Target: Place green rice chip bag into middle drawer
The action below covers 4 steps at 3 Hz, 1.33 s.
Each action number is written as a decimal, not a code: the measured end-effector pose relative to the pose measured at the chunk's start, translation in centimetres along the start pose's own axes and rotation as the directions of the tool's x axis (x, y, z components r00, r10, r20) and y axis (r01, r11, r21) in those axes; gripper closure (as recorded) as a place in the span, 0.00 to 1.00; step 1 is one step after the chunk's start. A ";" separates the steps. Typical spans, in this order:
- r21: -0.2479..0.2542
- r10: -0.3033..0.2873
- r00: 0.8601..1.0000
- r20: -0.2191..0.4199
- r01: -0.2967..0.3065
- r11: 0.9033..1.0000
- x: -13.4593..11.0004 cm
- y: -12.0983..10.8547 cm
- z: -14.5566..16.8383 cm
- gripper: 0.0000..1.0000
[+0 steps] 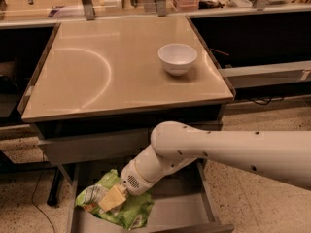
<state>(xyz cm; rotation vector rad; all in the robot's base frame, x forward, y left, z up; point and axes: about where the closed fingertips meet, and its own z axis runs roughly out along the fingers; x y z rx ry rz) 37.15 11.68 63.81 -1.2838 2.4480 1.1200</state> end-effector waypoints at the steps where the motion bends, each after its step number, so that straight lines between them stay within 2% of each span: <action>1: -0.006 0.003 1.000 0.004 -0.003 1.000 0.1 -0.3 0.5 1.00; 2: -0.015 0.074 0.996 0.056 -0.073 0.997 1.8 -3.5 3.6 1.00; 3: 0.014 0.154 0.978 0.141 -0.157 0.988 3.0 -7.7 6.3 1.00; 4: 0.041 0.192 0.963 0.187 -0.203 0.978 3.3 -11.6 7.6 1.00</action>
Offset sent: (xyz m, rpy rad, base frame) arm 0.0461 0.0025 -0.1254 0.1088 0.0419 -0.2623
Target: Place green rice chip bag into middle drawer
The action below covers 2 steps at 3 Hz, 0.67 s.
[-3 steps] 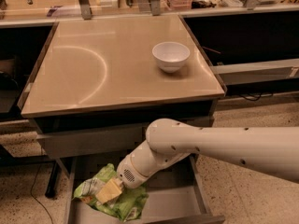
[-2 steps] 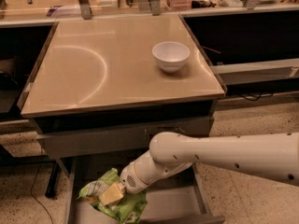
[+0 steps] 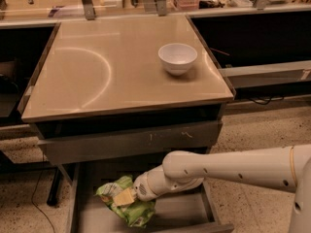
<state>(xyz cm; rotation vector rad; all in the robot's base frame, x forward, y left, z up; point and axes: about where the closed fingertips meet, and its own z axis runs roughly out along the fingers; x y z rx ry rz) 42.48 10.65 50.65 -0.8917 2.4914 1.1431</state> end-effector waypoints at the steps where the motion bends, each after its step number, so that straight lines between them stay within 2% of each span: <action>1: 0.016 0.029 0.999 0.017 -0.030 0.999 -0.2 -3.0 1.4 1.00; 2: 0.016 0.056 0.998 0.029 -0.056 0.998 -0.3 -5.3 3.0 1.00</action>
Offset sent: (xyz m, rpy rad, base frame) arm 0.0558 -0.0046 -0.0786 0.0116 0.0373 -0.0971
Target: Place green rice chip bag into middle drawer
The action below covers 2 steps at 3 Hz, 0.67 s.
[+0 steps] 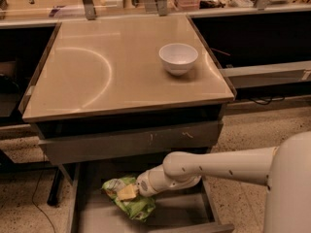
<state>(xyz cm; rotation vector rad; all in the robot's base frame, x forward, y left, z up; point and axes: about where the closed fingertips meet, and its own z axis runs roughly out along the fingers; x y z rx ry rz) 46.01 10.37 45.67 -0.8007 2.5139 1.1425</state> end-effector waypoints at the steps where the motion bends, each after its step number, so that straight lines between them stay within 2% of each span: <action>1: -0.015 0.023 1.000 0.007 -0.023 1.000 -0.1 -1.4 1.8 1.00; 2: -0.036 0.062 0.998 0.011 -0.061 0.997 0.5 -2.0 3.2 1.00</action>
Offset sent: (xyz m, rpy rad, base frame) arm 0.0087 0.0163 -0.0523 0.0590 0.0921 -0.0600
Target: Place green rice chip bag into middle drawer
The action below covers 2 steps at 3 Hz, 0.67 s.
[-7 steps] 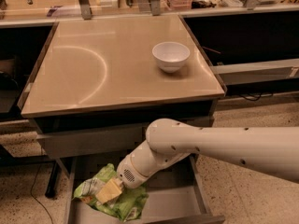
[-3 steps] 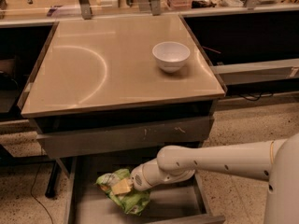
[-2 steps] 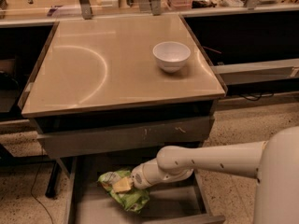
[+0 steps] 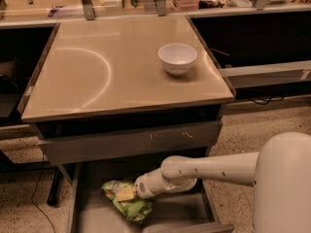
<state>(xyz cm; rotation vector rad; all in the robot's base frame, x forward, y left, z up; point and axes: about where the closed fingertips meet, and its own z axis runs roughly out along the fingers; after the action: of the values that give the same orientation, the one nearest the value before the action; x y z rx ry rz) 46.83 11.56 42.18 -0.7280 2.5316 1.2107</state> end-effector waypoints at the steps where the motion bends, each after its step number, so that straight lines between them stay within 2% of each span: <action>1: -0.002 0.003 1.000 -0.001 -0.003 1.000 0.1 0.0 0.1 0.83; 2: -0.002 0.003 1.000 -0.001 -0.003 1.000 0.1 0.0 0.1 0.59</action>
Offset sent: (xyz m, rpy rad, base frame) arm -0.0007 0.0005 -0.0015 0.0012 0.0033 -0.0002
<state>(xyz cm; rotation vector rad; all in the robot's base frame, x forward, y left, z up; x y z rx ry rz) 46.76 11.61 42.03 -0.7261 2.5333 1.2143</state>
